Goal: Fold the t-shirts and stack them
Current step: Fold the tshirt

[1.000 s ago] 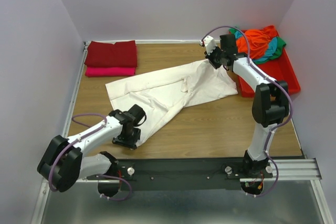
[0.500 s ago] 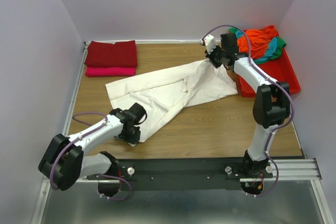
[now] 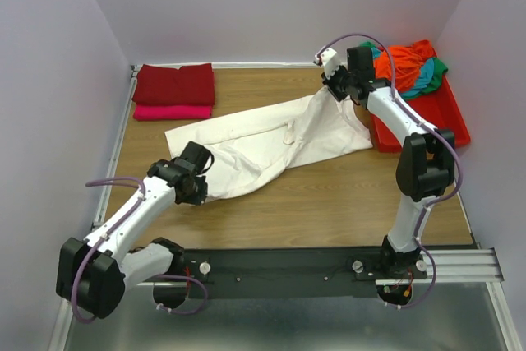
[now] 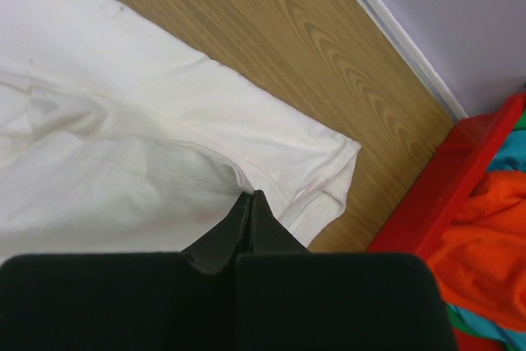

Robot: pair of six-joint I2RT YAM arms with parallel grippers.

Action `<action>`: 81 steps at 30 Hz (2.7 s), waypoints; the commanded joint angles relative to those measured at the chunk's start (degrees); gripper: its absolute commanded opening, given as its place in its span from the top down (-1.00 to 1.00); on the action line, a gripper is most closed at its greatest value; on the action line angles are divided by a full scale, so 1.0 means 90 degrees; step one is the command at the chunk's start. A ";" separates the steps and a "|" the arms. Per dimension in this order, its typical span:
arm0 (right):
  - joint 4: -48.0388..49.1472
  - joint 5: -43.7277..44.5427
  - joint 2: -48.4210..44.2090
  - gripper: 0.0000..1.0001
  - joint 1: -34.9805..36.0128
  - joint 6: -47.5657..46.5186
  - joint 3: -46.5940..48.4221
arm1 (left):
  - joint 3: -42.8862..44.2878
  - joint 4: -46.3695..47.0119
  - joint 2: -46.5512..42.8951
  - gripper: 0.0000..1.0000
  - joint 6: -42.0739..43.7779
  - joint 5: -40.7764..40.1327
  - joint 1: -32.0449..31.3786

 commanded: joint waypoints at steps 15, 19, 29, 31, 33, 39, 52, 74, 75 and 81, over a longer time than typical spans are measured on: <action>0.0088 0.0050 -0.0705 0.99 -0.0301 0.0086 0.0131 | 0.0573 0.0513 0.0411 0.74 0.1982 -0.0711 0.1714; 0.0088 -0.0019 -0.0871 0.99 -0.0399 0.0105 0.0014 | 0.0768 0.0523 0.0459 0.74 0.2314 -0.0877 0.1929; 0.0088 -0.0214 -0.1154 0.99 -0.0409 0.0174 -0.0455 | 0.1344 0.0631 0.1074 0.74 0.3515 -0.1073 0.2349; 0.0078 -0.0243 -0.1223 0.99 -0.0418 0.0164 -0.0591 | 0.1481 0.0611 0.1084 0.74 0.3662 -0.1122 0.2349; 0.0088 -0.0253 -0.1369 0.99 -0.0418 0.0154 -0.0766 | 0.1559 0.0592 0.1055 0.74 0.3868 -0.1151 0.2359; 0.0146 -0.0234 -0.2042 0.99 -0.0428 0.0105 -0.1304 | 0.1482 0.0650 0.0919 0.74 0.4297 -0.1229 0.2378; 0.0127 -0.0185 -0.3585 0.99 -0.0418 0.0242 -0.2426 | 0.1150 0.0826 0.0743 0.75 0.4698 -0.1083 0.2437; -0.0342 -0.0067 -0.5151 0.99 -0.0418 0.0154 -0.3786 | 0.1002 0.1421 0.0947 0.76 0.5352 -0.0731 0.2437; -0.0332 -0.0097 -0.5004 0.99 -0.0428 0.0154 -0.3717 | 0.1061 0.1451 0.1102 0.76 0.5382 -0.0751 0.2427; -0.0001 -0.0029 -0.4048 0.99 -0.0418 0.0076 -0.3171 | 0.1266 0.1851 0.1795 0.76 0.5470 -0.0702 0.2427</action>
